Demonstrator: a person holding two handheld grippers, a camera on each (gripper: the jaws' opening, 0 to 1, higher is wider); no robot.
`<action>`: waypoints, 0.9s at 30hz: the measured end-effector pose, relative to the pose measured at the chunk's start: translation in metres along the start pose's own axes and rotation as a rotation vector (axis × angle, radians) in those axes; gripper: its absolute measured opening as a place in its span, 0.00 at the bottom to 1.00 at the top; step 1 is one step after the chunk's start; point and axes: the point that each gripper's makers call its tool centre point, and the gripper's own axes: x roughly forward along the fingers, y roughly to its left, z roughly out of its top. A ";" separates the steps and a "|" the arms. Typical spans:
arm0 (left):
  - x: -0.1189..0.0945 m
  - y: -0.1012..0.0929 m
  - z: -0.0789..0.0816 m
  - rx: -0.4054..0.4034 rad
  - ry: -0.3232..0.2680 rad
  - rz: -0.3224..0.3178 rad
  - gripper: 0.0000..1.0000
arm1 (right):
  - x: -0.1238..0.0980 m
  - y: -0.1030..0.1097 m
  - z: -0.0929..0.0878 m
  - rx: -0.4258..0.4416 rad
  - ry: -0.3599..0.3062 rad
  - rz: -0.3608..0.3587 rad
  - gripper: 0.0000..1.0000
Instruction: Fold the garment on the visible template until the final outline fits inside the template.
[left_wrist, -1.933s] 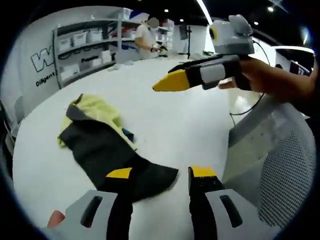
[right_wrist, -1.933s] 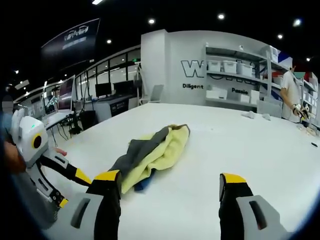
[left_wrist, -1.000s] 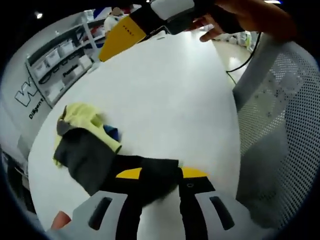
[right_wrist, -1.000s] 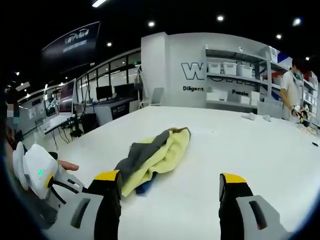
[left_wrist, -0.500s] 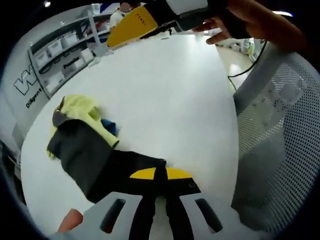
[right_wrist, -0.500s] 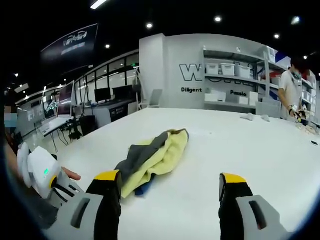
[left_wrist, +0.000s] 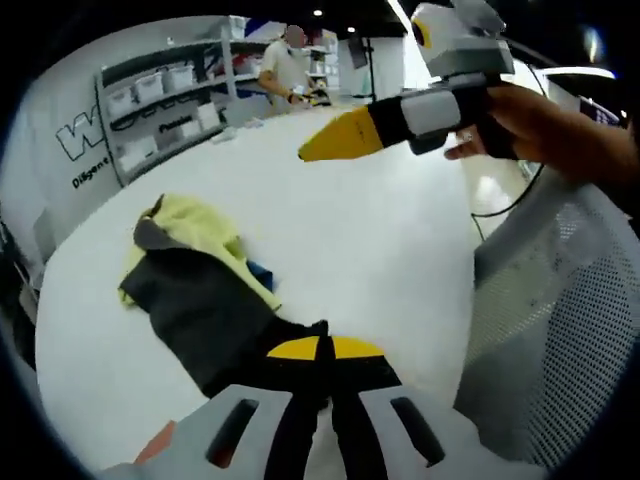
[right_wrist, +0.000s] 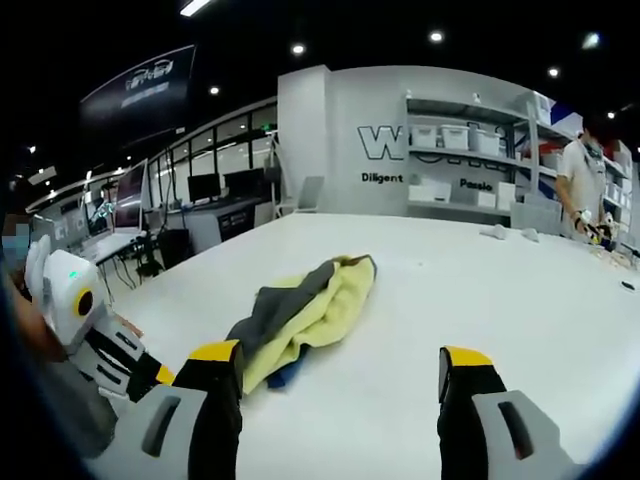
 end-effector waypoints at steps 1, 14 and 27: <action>-0.003 0.005 0.003 -0.033 -0.018 0.011 0.00 | 0.000 0.000 0.000 0.000 0.000 0.000 0.82; -0.045 0.067 0.025 -0.188 -0.159 0.155 0.00 | 0.001 -0.002 -0.003 -0.006 0.012 -0.007 0.81; -0.083 0.126 0.037 -0.276 -0.251 0.262 0.00 | 0.002 0.000 -0.007 -0.013 0.028 -0.002 0.81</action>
